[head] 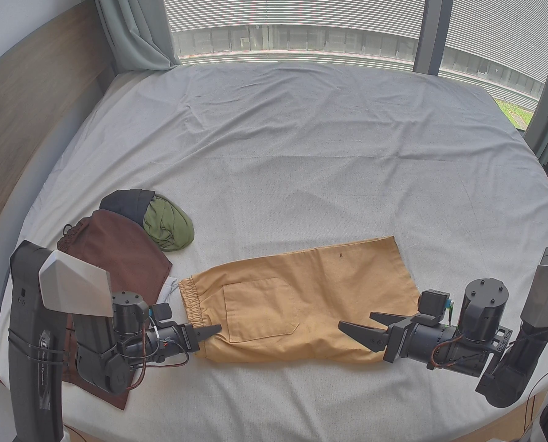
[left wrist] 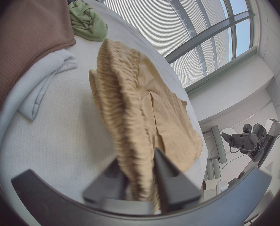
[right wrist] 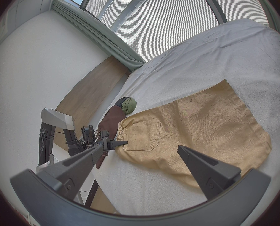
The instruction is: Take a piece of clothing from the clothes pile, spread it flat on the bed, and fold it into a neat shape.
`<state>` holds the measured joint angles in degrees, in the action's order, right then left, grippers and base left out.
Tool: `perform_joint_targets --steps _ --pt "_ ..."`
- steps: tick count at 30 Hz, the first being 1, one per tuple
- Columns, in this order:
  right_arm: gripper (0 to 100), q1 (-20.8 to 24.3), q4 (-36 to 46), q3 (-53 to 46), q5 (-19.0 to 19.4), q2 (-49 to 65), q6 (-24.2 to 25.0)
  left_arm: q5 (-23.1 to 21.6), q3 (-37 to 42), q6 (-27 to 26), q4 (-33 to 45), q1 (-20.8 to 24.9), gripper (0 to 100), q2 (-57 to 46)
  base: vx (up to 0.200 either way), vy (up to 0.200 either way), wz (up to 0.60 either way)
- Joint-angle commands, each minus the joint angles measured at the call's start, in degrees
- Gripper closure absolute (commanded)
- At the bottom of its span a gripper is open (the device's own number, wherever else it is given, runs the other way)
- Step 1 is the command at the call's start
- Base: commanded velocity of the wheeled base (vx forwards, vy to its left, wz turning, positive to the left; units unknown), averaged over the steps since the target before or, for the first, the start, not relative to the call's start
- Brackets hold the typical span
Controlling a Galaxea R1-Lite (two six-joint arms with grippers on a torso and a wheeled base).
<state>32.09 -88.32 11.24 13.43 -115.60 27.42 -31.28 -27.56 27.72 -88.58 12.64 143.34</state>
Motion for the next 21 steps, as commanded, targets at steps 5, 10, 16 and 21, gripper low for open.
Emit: perform_joint_targets --steps 5,10,16,21 --pt "0 -0.01 -0.01 0.01 0.01 -0.41 0.01 -0.18 1.46 -0.04 -0.54 -0.60 100 -5.09 0.000 0.000 0.00" --pt "0 0.08 -0.01 -0.08 0.01 -0.50 0.01 -0.54 3.13 -0.21 -0.54 -0.69 100 -7.99 0.000 0.000 0.00" --pt "0 -0.09 -0.01 -0.08 0.01 -0.68 0.01 -0.54 3.22 -0.48 -0.54 -1.39 100 -8.42 0.000 0.000 0.00" --pt "0 -0.18 -0.01 -0.08 0.01 -0.68 0.01 -0.54 2.95 -0.83 -0.54 -2.36 100 -8.42 0.000 0.000 0.00"
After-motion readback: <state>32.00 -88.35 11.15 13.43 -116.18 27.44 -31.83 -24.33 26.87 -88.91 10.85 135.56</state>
